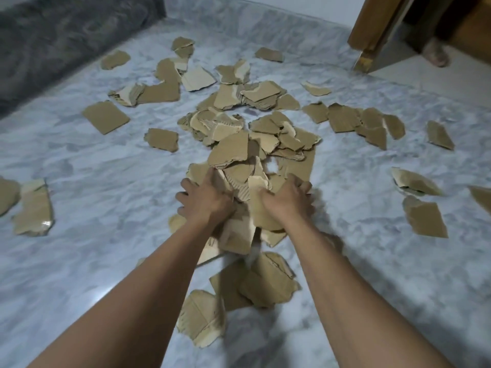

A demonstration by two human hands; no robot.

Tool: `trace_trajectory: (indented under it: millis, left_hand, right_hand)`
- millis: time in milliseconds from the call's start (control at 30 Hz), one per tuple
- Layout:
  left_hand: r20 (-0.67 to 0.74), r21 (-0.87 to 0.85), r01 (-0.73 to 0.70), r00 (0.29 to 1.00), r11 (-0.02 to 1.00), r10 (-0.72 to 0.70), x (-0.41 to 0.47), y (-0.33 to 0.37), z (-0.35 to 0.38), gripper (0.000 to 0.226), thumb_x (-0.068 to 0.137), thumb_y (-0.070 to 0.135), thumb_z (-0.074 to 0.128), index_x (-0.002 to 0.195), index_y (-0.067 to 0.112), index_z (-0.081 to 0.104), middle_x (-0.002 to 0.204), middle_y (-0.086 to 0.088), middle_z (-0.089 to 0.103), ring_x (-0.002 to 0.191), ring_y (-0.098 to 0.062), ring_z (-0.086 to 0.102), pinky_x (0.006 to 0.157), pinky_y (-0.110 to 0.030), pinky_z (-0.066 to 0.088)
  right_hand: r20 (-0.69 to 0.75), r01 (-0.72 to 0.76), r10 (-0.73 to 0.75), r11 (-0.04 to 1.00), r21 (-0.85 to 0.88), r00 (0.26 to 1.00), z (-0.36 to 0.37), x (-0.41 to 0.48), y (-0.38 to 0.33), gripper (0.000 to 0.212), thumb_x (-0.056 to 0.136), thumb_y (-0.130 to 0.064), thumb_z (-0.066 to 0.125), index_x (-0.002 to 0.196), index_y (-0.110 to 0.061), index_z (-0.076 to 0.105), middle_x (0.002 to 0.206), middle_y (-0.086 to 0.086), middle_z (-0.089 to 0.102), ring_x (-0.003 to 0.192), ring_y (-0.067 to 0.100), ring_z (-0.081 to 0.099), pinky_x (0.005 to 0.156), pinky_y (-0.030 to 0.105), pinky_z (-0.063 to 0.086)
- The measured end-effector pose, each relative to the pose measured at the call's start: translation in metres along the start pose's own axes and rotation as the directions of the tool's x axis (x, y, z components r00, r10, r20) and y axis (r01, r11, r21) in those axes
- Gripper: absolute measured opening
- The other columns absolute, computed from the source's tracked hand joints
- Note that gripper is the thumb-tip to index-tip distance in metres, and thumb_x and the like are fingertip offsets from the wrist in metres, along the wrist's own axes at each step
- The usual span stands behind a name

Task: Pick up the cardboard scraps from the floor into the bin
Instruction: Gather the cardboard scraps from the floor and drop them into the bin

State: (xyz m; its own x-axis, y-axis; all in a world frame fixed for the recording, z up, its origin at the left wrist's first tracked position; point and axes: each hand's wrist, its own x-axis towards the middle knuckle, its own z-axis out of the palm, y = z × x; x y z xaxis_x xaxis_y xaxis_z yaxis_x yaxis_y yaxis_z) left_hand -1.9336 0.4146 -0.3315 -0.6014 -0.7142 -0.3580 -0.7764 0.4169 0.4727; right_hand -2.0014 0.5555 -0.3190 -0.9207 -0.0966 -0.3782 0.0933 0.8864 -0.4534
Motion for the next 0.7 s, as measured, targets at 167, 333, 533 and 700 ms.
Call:
trace_trajectory:
  millis: [167, 333, 533, 700]
  left_hand:
    - [0.023, -0.273, -0.031, 0.999, 0.962, 0.039, -0.001, -0.007, -0.012, 0.084, 0.08, 0.018, 0.078, 0.146, 0.013, 0.026, 0.136, -0.017, 0.04, 0.121, -0.04, 0.05, 0.1, -0.05, 0.049]
    - [0.189, -0.475, 0.161, 0.979, 0.865, -0.078, 0.002, -0.009, -0.018, 0.067, 0.068, 0.024, 0.093, 0.121, 0.003, 0.057, 0.107, -0.012, 0.069, 0.097, -0.026, 0.067, 0.078, -0.038, 0.058]
    - [0.325, -0.65, 0.124, 0.937, 0.75, 0.127, -0.023, -0.001, -0.026, 0.035, 0.082, 0.014, 0.079, 0.105, 0.021, 0.054, 0.106, -0.01, 0.068, 0.095, -0.026, 0.066, 0.084, -0.042, 0.056]
    - [0.385, -0.664, 0.078, 0.888, 0.744, 0.25, -0.063, 0.036, -0.024, 0.045, 0.082, 0.009, 0.078, 0.119, 0.014, 0.053, 0.106, -0.009, 0.07, 0.099, -0.027, 0.067, 0.086, -0.046, 0.056]
  right_hand:
    - [0.153, -0.055, 0.004, 0.943, 0.328, 0.988, 0.006, -0.006, -0.026, 0.07, 0.092, -0.028, 0.069, 0.149, -0.005, 0.035, 0.149, 0.015, 0.045, 0.127, 0.035, 0.054, 0.09, 0.035, 0.048]
    - [0.227, -0.08, -0.042, 0.863, 0.498, 0.973, 0.012, -0.009, -0.025, 0.072, 0.094, -0.013, 0.061, 0.155, -0.02, 0.024, 0.153, 0.005, 0.042, 0.137, 0.03, 0.044, 0.112, 0.044, 0.04]
    - [0.18, -0.112, -0.02, 0.716, 0.689, 0.983, -0.005, -0.029, 0.002, 0.073, 0.084, -0.015, 0.073, 0.144, -0.041, 0.04, 0.138, 0.002, 0.056, 0.113, 0.027, 0.061, 0.091, 0.045, 0.057]
    - [0.152, -0.139, 0.03, 0.607, 0.782, 0.988, -0.047, -0.061, 0.035, 0.058, 0.09, -0.005, 0.068, 0.14, -0.029, 0.048, 0.121, 0.006, 0.068, 0.1, 0.023, 0.067, 0.072, 0.033, 0.057]
